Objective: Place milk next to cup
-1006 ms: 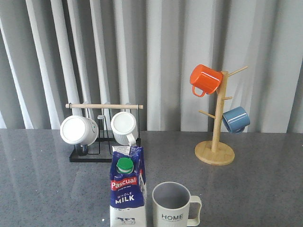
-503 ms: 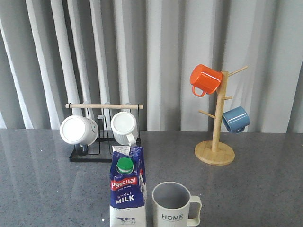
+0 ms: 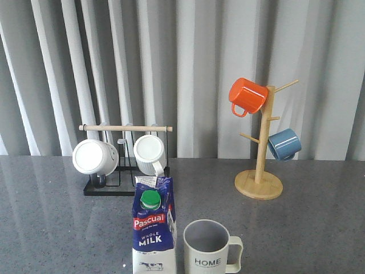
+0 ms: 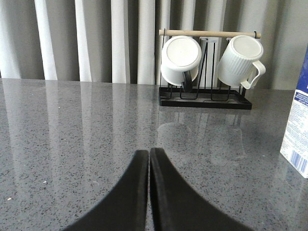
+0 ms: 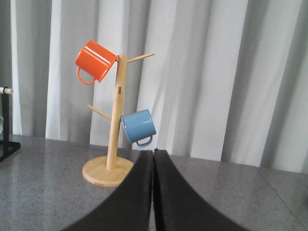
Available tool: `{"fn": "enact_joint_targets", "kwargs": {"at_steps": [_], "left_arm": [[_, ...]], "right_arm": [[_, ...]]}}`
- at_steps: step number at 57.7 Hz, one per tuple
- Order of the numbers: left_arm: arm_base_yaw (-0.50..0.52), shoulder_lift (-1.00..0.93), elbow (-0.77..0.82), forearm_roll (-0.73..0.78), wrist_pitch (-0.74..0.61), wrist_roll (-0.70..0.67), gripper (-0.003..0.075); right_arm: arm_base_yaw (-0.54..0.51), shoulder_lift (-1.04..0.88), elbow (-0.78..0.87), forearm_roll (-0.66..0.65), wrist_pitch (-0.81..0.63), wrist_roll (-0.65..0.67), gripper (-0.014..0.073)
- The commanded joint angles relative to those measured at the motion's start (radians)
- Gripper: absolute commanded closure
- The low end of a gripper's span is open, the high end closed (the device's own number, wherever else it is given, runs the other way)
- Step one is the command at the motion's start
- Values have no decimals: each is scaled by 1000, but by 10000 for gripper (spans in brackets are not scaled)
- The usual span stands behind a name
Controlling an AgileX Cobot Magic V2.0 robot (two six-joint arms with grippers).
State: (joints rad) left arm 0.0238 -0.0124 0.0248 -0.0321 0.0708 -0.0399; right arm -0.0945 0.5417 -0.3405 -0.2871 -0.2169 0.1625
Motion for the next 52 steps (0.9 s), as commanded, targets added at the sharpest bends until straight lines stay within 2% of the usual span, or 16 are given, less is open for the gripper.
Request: {"fn": "enact_joint_targets", "kwargs": {"at_steps": [1, 10, 20, 32, 41, 52], "left_arm": [[-1, -11, -17, -8, -71, -9, 728], [-1, -11, -17, -8, -71, -9, 728], [-1, -11, -17, -8, -71, -9, 728], [-1, -11, -17, -8, -71, -9, 728], [-1, -11, -17, -8, -71, -9, 728], [-1, -11, -17, -8, -71, -9, 728]], "right_arm": [[0, -103, 50, 99, -2, -34, 602], [0, -336, 206, 217, 54, -124, 602], [1, -507, 315, 287, 175, -127, 602], [21, -565, 377, 314, 217, -133, 602], [82, -564, 377, 311, 217, -225, 602], [80, -564, 377, 318, 217, -227, 602]]}}
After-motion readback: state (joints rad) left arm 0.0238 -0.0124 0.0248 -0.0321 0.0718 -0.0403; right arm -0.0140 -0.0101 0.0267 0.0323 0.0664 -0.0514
